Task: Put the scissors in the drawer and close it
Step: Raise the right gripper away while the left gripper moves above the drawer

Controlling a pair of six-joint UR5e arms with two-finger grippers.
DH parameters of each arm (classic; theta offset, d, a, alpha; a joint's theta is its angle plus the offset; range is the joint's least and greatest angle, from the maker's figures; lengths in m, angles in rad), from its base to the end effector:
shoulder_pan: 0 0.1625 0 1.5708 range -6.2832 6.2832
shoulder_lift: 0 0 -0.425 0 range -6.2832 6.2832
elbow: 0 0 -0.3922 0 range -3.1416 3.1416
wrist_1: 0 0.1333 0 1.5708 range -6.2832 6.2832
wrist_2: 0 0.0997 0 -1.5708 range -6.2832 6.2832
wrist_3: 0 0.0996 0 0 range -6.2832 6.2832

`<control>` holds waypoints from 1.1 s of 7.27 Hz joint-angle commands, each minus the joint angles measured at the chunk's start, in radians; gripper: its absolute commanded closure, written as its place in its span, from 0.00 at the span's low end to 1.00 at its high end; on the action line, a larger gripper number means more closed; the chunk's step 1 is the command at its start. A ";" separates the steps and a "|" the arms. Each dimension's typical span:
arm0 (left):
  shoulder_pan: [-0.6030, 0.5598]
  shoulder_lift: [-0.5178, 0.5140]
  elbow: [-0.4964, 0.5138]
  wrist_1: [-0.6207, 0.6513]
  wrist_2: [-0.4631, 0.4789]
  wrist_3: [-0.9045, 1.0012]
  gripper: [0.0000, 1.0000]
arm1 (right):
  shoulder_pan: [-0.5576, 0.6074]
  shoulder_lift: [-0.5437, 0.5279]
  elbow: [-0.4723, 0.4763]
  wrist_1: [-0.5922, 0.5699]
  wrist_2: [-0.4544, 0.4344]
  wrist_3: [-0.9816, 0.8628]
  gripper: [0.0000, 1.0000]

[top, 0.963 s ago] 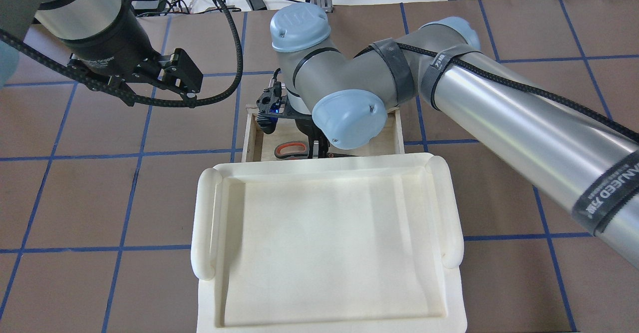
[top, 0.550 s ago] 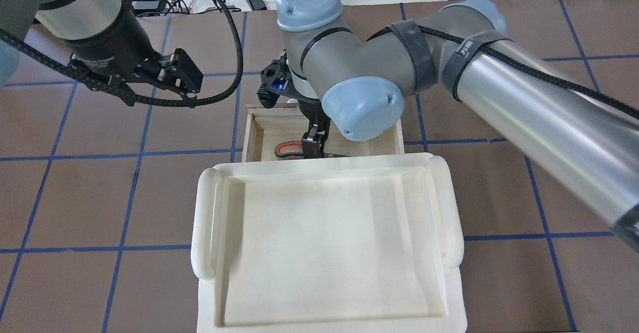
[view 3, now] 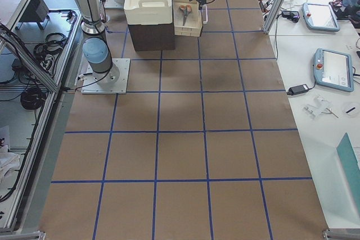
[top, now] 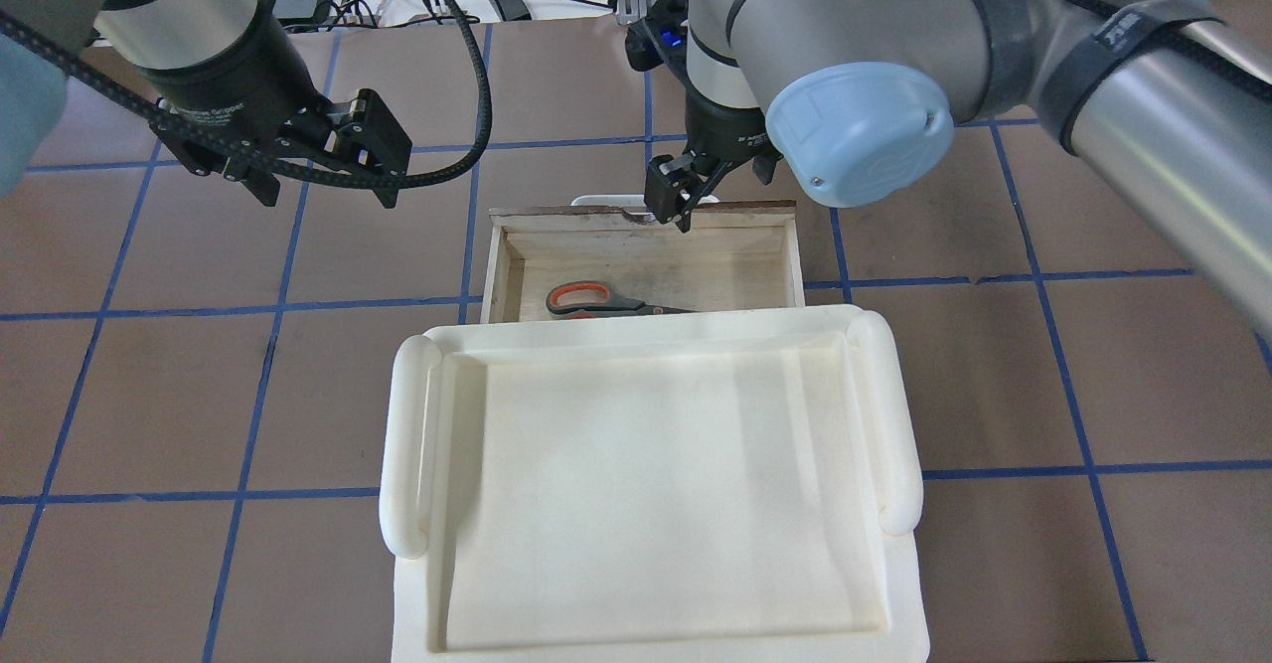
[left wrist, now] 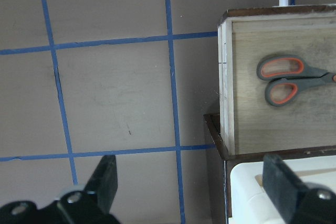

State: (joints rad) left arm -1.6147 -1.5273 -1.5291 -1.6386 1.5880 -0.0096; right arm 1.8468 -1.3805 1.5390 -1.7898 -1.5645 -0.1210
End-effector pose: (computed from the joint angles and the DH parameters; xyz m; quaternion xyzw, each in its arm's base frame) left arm -0.1523 -0.4675 0.5226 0.0171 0.9998 -0.0089 0.0084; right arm 0.2851 -0.5150 0.4245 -0.1972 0.9799 -0.0299 0.0055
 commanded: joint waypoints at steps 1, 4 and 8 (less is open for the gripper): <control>-0.008 -0.054 0.033 0.012 -0.005 -0.061 0.00 | -0.035 -0.028 0.000 0.006 -0.015 0.265 0.00; -0.083 -0.187 0.128 0.104 -0.013 -0.145 0.00 | -0.139 -0.083 0.004 0.053 -0.044 0.262 0.00; -0.160 -0.403 0.156 0.326 -0.011 -0.173 0.00 | -0.230 -0.142 0.006 0.116 -0.091 0.265 0.00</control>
State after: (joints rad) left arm -1.7488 -1.8479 -1.3905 -1.3976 1.5746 -0.1663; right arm 1.6534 -1.4983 1.5436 -1.6812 -1.6523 0.1463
